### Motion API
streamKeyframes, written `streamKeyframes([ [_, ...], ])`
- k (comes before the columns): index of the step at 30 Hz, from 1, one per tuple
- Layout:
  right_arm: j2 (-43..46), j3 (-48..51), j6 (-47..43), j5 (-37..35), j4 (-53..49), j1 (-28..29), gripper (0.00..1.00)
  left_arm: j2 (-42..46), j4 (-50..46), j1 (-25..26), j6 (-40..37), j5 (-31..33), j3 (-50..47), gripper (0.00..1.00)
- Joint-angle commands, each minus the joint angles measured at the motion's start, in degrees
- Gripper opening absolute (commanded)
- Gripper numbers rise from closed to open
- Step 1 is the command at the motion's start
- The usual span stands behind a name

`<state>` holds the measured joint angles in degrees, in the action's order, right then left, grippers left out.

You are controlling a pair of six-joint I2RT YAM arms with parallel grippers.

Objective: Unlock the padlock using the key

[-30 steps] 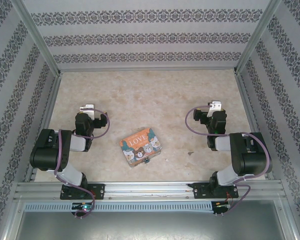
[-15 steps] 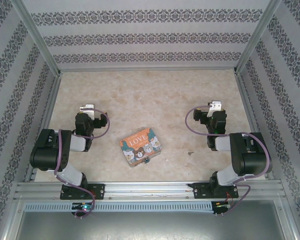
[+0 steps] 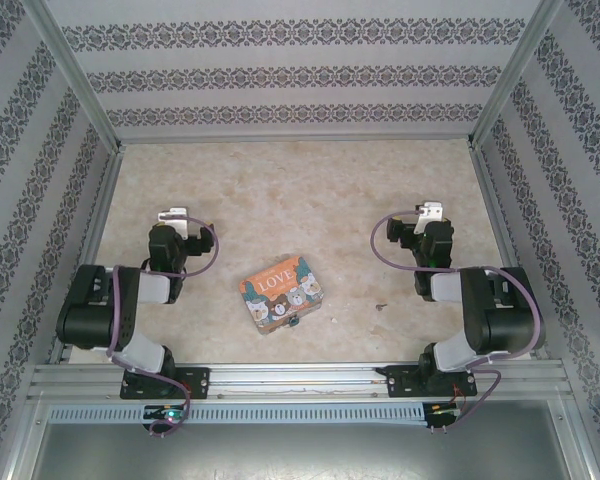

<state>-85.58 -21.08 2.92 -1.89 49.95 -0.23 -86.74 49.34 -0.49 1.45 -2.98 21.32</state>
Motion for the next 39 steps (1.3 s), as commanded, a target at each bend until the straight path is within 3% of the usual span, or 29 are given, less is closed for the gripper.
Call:
streamKeyframes([
  [1, 5.95, -2.56, -0.42, 0.48, -6.28, 0.49, 0.98, 7.35, -7.82, -0.65, -0.56, 0.72, 2.76, 0.99],
  [7, 17.98, -8.01, 4.93, 5.33, -28.79, 0.57, 0.99, 22.11, -26.4, -0.65, 12.63, 1.35, 6.18, 0.99],
  [12, 25.05, -14.22, 12.0, 16.66, -47.82, 0.82, 0.98, 31.92, -46.06, -0.65, 23.32, -3.51, 9.62, 0.99],
  [18, 25.87, -19.1, 17.23, 31.2, -64.08, 2.46, 0.98, 39.01, -71.03, -0.56, 34.02, -8.16, 13.96, 1.0],
  [22, 24.39, -19.61, 17.75, 34.4, -69.58, 7.63, 0.98, 40.22, -82.64, 0.36, 37.82, -14.59, 15.7, 1.0],
  [26, 21.64, -20.13, 17.48, 36.51, -70.98, 13.65, 0.98, 42.27, -84.12, 4.75, 44.01, -19.51, 13.95, 1.0],
  [30, 17.47, -21.17, 17.71, 37.89, -70.94, 19.3, 0.98, 43.19, -83.87, 13.49, 48.61, -17.91, 12.96, 1.0],
  [34, 12.94, -22.48, 17.74, 39.54, -70.86, 23.83, 0.98, 41.39, -77.53, 21.71, 53.93, -17.37, 10.6, 1.0],
  [39, 7.95, -24.34, 17.45, 40.5, -70.5, 27.72, 0.98, 35.06, -71.91, 27.18, 55.32, -16.67, 9.02, 1.0],
])
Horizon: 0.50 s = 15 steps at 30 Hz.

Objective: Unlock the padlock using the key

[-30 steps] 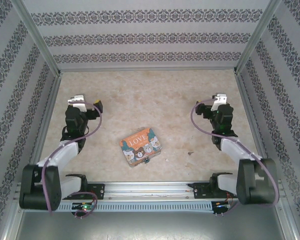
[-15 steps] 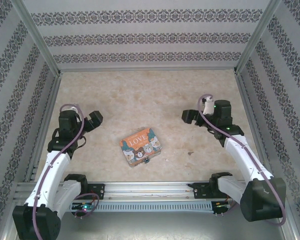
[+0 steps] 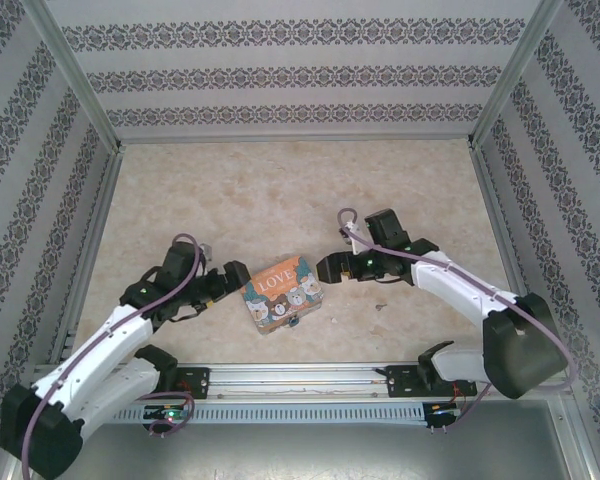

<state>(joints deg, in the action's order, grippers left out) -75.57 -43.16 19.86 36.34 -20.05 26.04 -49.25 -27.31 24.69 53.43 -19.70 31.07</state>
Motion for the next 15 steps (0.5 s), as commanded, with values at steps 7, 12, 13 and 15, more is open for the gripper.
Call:
streamKeyframes([
  [7, -7.39, -4.89, 0.41, 3.5, -0.25, 3.83, 0.99, -12.92, 17.85, 7.95, 7.38, -1.42, -0.42, 1.0],
  [12, -10.12, -6.82, -0.27, 4.5, -0.71, 4.1, 0.99, -19.2, 22.59, 9.92, 9.1, -3.08, 1.4, 1.0],
  [13, -10.82, -7.31, -0.35, 5.08, -0.69, 4.17, 0.98, -20.02, 23.33, 9.94, 9.21, -3.07, 1.9, 0.99],
  [15, -12.06, -8.11, -0.52, 6.29, -0.74, 4.33, 0.98, -21.21, 25.1, 9.99, 9.6, -2.61, 2.63, 1.0],
])
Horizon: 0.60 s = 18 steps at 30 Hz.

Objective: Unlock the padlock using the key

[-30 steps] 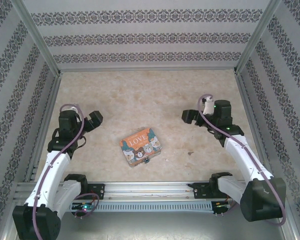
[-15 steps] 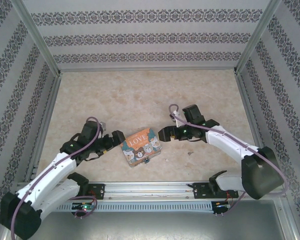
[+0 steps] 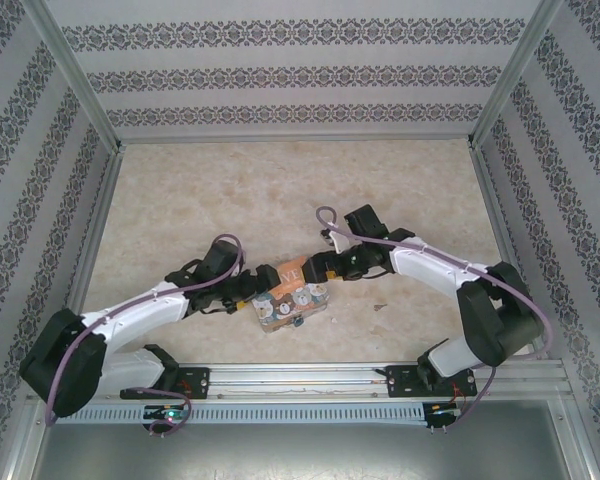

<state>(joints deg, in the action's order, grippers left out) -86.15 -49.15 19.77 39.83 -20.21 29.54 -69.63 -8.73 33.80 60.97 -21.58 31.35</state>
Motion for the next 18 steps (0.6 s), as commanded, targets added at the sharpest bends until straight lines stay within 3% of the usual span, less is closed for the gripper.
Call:
streamKeyframes([
  [1, -1.92, -2.46, -0.59, 3.27, -0.77, 0.86, 0.99, -1.32, 7.82, 0.83, 2.66, -0.34, 2.49, 1.0],
  [9, -3.33, -3.33, 1.06, 3.83, 0.27, 1.06, 0.98, -8.52, 18.32, -0.01, 4.59, -1.17, 5.76, 1.0],
  [18, -3.32, -3.14, 4.95, 0.16, 4.43, 1.75, 0.98, -17.67, 17.06, -5.81, -3.23, -6.91, 16.19, 1.0],
])
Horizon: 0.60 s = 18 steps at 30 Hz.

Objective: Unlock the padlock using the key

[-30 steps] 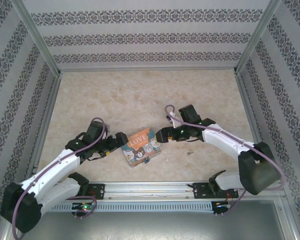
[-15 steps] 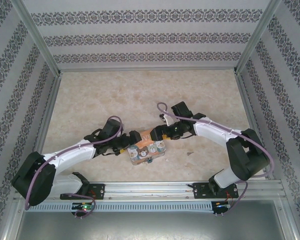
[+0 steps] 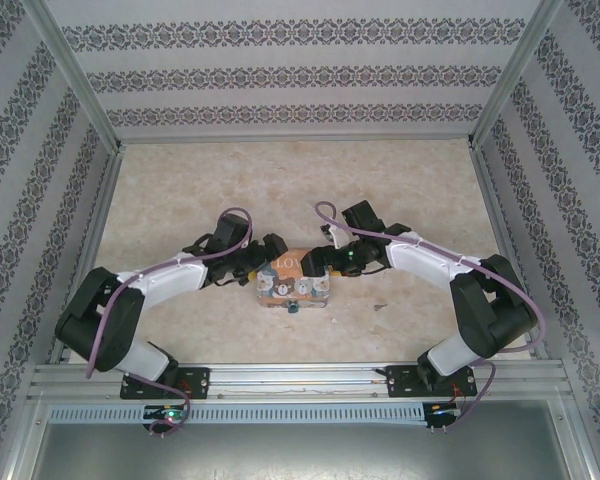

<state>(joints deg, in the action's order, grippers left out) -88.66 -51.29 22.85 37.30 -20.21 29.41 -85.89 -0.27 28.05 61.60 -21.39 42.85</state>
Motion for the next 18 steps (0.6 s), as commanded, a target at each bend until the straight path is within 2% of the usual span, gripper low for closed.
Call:
streamKeyframes([
  [1, -0.81, -0.92, 2.59, 1.76, 5.28, 1.83, 0.99, -2.21, 8.45, -0.62, -4.77, -7.2, 5.71, 0.99],
  [9, -2.47, -1.18, 8.0, -3.06, 11.31, 2.28, 0.97, -9.37, 8.63, -4.25, -7.64, -10.0, 11.64, 1.0],
  [15, -2.4, -1.18, 9.06, -7.62, 11.22, 2.32, 0.97, -12.74, 7.14, -6.38, -9.35, -10.5, 14.93, 1.0],
  [18, -1.38, -1.49, 9.4, -12.85, 8.66, 2.23, 0.99, -13.5, 5.57, -7.13, -10.57, -10.02, 16.21, 1.0],
])
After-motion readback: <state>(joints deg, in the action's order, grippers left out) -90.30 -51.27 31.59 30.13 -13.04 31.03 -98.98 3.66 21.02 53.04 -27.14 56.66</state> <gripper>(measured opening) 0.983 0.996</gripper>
